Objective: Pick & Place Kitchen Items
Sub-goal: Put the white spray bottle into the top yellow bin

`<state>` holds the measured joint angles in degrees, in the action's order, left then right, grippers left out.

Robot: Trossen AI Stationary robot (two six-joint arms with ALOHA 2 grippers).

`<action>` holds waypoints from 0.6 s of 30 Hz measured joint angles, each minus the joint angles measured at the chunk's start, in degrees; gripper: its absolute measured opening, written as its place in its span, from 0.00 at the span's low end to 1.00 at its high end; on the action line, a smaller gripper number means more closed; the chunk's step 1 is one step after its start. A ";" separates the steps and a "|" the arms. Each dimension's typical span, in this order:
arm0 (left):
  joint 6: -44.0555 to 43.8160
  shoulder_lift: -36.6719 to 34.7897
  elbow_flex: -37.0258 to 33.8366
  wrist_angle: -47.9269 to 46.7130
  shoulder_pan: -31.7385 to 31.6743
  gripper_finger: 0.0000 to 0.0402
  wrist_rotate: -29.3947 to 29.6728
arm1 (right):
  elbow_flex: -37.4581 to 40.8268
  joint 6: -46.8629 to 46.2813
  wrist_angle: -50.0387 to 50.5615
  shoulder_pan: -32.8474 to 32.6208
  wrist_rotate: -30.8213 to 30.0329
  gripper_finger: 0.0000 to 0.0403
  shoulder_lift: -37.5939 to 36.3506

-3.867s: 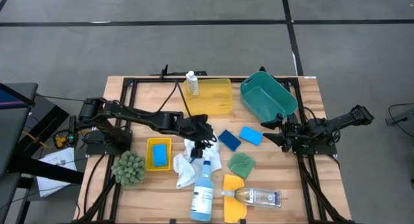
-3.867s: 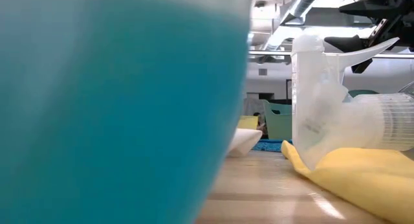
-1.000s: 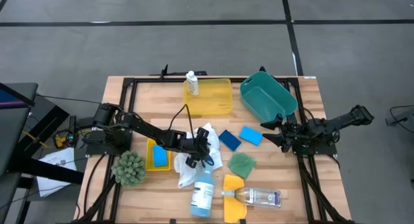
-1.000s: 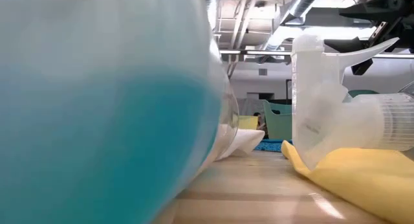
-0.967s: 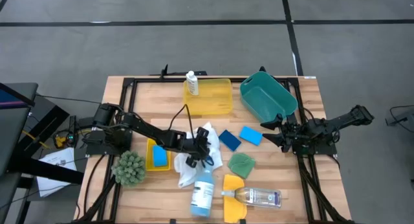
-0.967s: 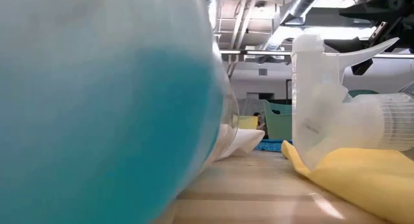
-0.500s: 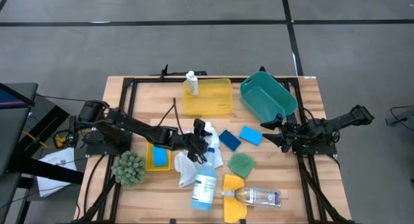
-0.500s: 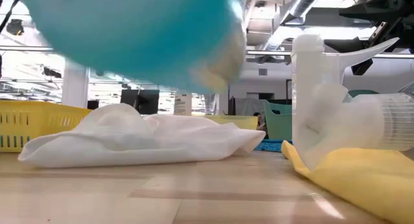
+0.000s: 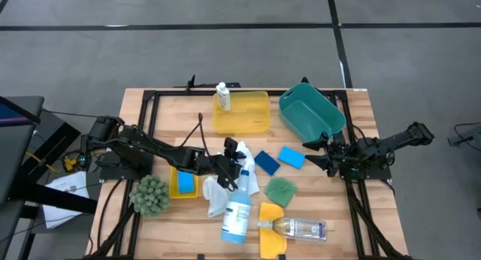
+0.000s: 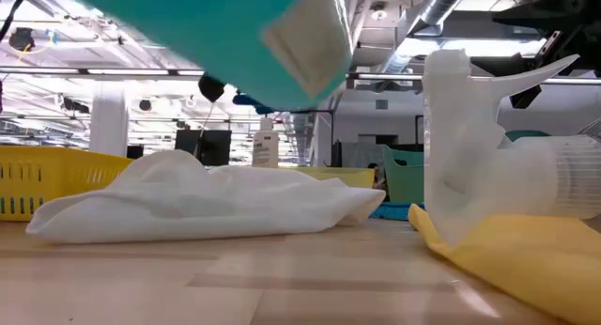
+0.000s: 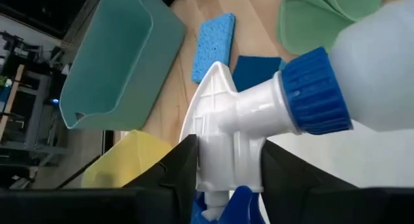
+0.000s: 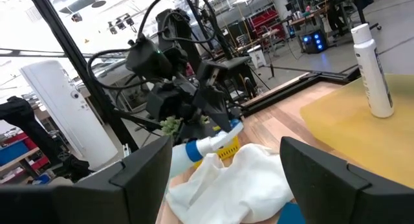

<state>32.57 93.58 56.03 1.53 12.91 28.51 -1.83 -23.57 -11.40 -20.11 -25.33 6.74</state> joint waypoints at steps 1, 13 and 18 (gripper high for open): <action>-0.06 0.00 -0.24 0.22 0.00 0.35 -0.02 | 0.00 0.00 -0.04 0.01 -0.01 0.69 -0.02; -0.18 0.02 -0.61 1.21 0.00 0.33 0.55 | 0.00 0.00 -0.17 0.00 -0.01 0.69 0.00; 0.27 0.02 -0.61 1.09 0.00 0.33 0.55 | 0.00 0.00 0.07 0.01 -0.01 0.69 0.00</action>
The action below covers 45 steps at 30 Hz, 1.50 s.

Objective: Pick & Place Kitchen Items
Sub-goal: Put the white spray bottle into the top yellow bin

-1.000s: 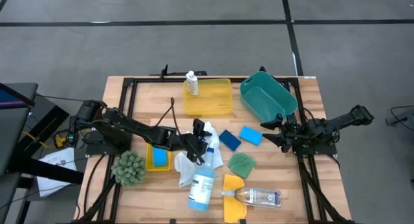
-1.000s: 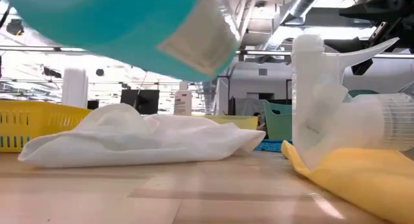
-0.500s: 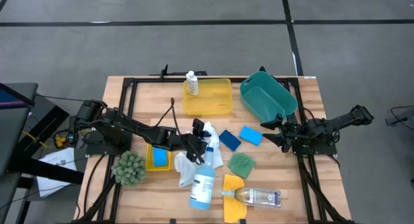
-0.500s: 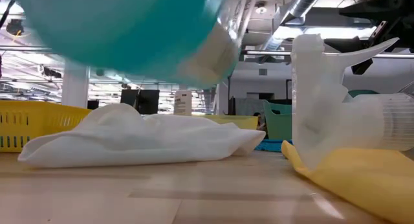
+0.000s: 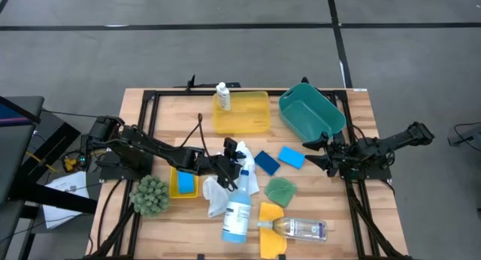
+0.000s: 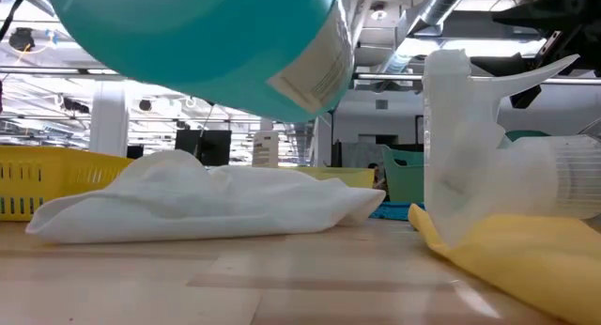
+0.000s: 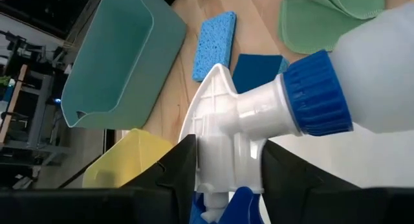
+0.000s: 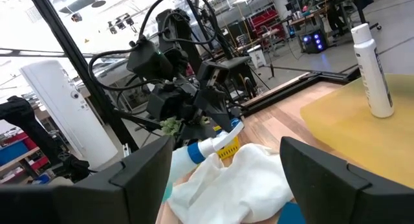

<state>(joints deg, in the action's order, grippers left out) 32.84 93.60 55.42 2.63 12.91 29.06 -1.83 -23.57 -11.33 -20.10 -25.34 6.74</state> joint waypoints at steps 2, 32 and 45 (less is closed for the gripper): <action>-0.06 0.00 0.00 0.16 0.00 0.33 0.00 | 0.00 0.00 0.02 -0.02 0.00 0.69 -0.02; 33.19 0.00 0.07 21.62 -0.11 0.33 17.44 | 0.00 0.00 0.38 -0.01 0.01 0.69 0.00; 45.67 -0.57 0.07 31.35 0.15 0.33 20.49 | -0.02 0.00 0.41 0.00 0.02 0.69 0.00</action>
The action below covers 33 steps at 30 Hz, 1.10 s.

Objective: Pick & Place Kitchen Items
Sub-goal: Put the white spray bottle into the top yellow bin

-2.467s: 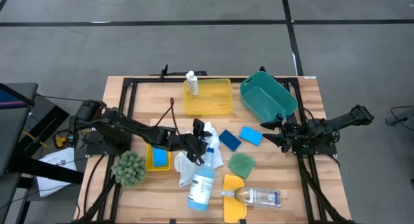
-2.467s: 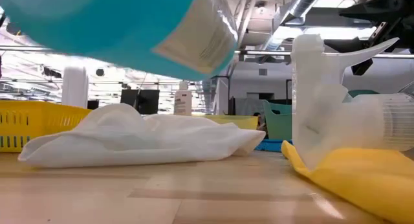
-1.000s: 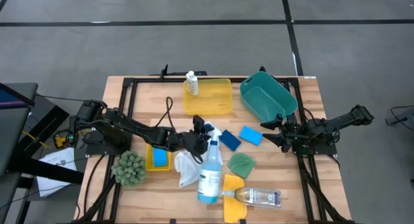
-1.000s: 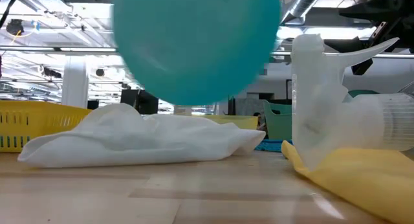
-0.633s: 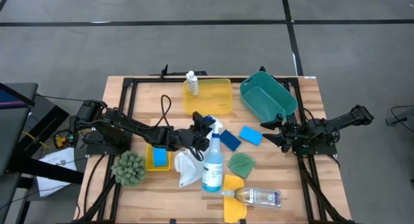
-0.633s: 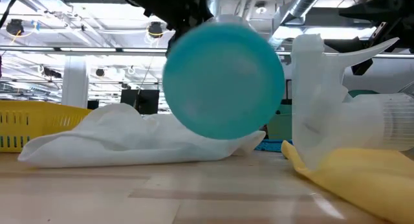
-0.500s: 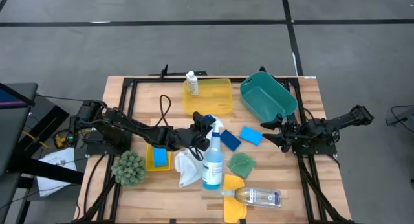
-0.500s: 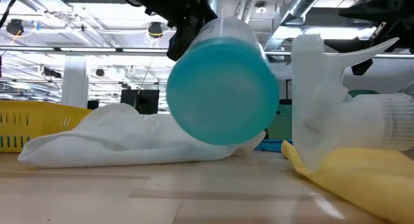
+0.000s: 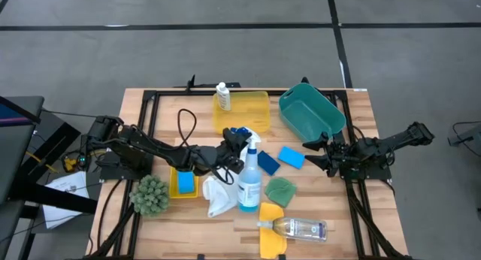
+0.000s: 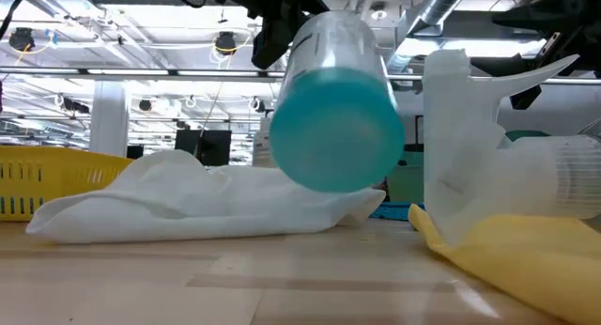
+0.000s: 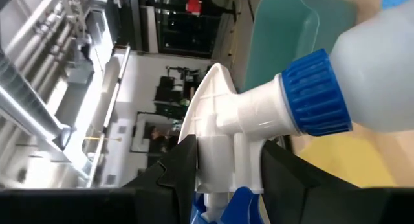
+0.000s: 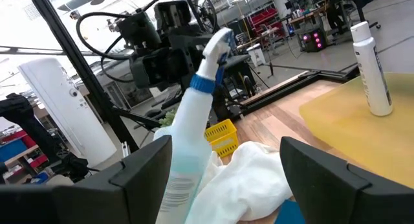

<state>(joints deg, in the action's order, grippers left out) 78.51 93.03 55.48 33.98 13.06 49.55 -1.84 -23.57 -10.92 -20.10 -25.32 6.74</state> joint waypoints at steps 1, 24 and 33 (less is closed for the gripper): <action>1.05 0.00 0.00 0.14 0.00 0.32 -0.01 | 0.00 0.00 0.00 0.00 -0.01 0.69 -0.01; 31.58 0.00 0.00 23.21 3.96 0.32 -0.44 | 0.00 0.00 -0.02 0.00 0.00 0.69 -0.02; 37.50 0.00 0.00 22.62 11.00 0.32 1.16 | 0.02 0.00 0.24 -0.01 0.00 0.69 -0.01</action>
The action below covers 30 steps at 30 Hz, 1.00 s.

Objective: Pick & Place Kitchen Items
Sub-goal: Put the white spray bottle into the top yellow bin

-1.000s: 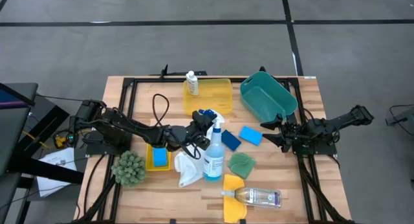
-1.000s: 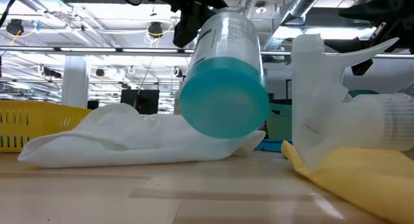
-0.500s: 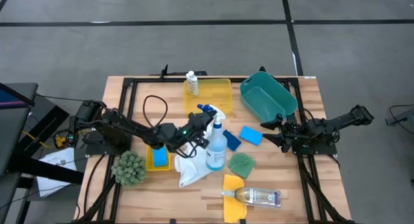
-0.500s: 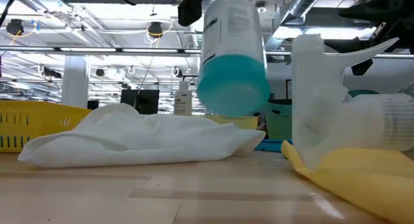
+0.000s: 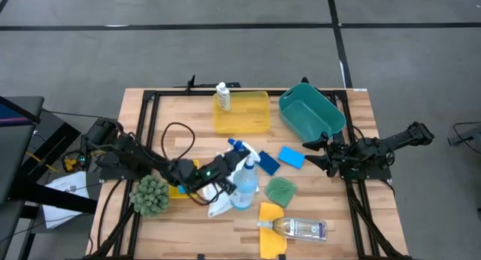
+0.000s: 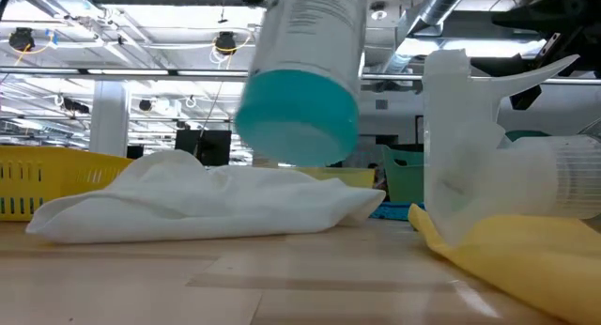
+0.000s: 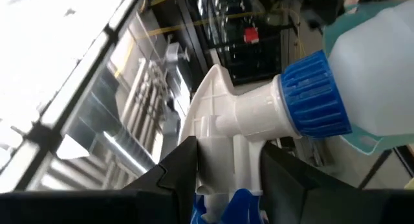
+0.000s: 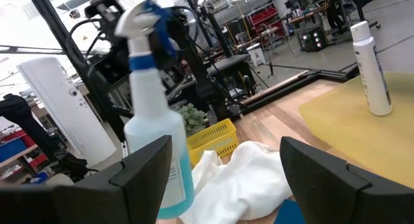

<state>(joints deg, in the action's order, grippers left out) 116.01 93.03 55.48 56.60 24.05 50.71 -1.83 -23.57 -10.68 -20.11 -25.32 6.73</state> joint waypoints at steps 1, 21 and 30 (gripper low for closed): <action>0.34 0.00 0.00 -0.07 1.09 0.32 0.01 | 0.00 0.00 0.00 -0.01 0.00 0.69 0.00; 0.10 0.00 -2.22 2.87 12.74 0.31 6.96 | 0.00 0.00 -0.07 -0.01 0.00 0.69 0.00; 8.04 0.00 -2.52 10.97 13.39 0.31 5.29 | 0.00 0.00 -0.26 -0.01 0.00 0.69 0.01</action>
<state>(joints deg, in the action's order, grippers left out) 124.04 93.03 52.96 67.56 37.44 55.99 -1.83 -23.57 -10.94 -20.12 -25.32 6.74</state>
